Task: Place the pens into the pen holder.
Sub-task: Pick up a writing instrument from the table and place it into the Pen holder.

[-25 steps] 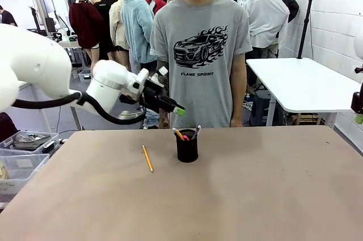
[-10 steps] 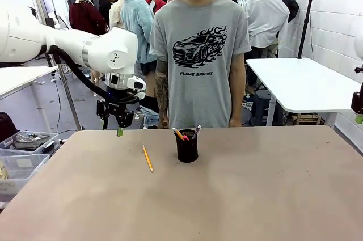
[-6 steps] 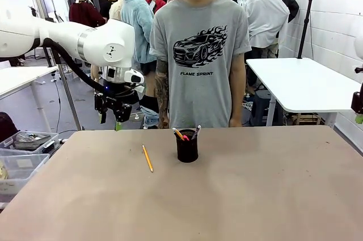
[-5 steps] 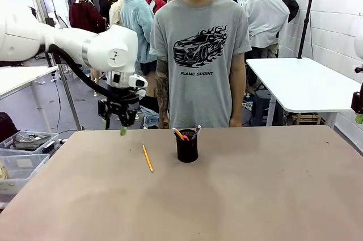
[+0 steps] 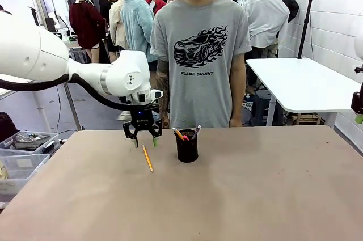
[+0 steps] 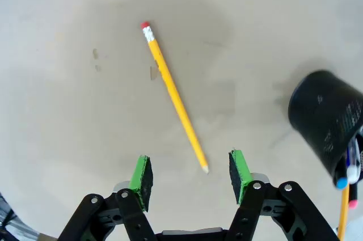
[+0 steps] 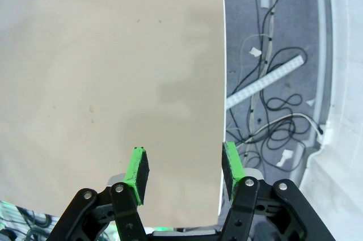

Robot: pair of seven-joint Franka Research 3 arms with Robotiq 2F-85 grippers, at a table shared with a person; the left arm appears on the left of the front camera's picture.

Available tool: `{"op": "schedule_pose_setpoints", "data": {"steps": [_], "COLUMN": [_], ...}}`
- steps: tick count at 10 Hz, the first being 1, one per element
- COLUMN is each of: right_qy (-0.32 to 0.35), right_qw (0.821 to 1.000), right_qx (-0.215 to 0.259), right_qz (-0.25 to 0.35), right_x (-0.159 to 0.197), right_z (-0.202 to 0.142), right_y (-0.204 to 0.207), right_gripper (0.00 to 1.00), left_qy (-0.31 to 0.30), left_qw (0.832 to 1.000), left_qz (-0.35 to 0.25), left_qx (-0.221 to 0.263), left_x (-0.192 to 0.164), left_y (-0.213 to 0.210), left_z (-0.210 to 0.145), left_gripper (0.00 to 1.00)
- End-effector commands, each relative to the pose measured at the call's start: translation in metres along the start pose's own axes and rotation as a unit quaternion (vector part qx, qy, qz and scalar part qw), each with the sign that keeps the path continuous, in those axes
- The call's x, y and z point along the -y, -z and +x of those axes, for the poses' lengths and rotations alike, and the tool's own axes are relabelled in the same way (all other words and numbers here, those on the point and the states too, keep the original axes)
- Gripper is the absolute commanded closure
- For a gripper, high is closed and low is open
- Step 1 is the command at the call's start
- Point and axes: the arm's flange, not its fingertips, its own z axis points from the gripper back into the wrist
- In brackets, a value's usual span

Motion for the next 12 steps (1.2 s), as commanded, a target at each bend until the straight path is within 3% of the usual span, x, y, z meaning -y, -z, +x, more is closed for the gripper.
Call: {"op": "schedule_pose_setpoints", "data": {"steps": [1,3,8,10,11,12], "right_qy": [-0.006,-0.006,-0.006,-0.006,-0.006,-0.006], "right_qw": [1.000,1.000,1.000,1.000,1.000,1.000], "right_qx": [0.007,0.007,0.007,0.007,0.007,0.007], "right_qz": [-0.001,-0.001,-0.001,-0.001,-0.001,-0.001], "right_x": [0.000,0.000,0.000,0.000,0.000,0.000], "right_z": [-0.002,-0.002,-0.002,-0.002,-0.002,-0.002], "right_y": [0.003,0.003,0.003,0.003,0.003,0.003], "right_gripper": [0.34,0.34,0.34,0.34,0.34,0.34], "left_qy": [-0.026,-0.025,-0.028,-0.025,-0.023,-0.020], "left_qw": [0.999,0.998,0.998,0.998,0.997,0.997], "left_qz": [0.028,0.040,0.007,0.023,0.025,0.033], "left_qx": [0.013,0.045,0.061,0.056,0.064,0.066], "left_x": [-0.004,-0.008,-0.017,-0.015,-0.015,-0.016], "left_y": [0.018,0.031,0.054,0.058,0.058,0.060], "left_z": [-0.003,-0.003,0.007,0.009,0.010,0.010], "left_gripper": [0.28,0.28,0.28,0.28,0.35,0.55]}}
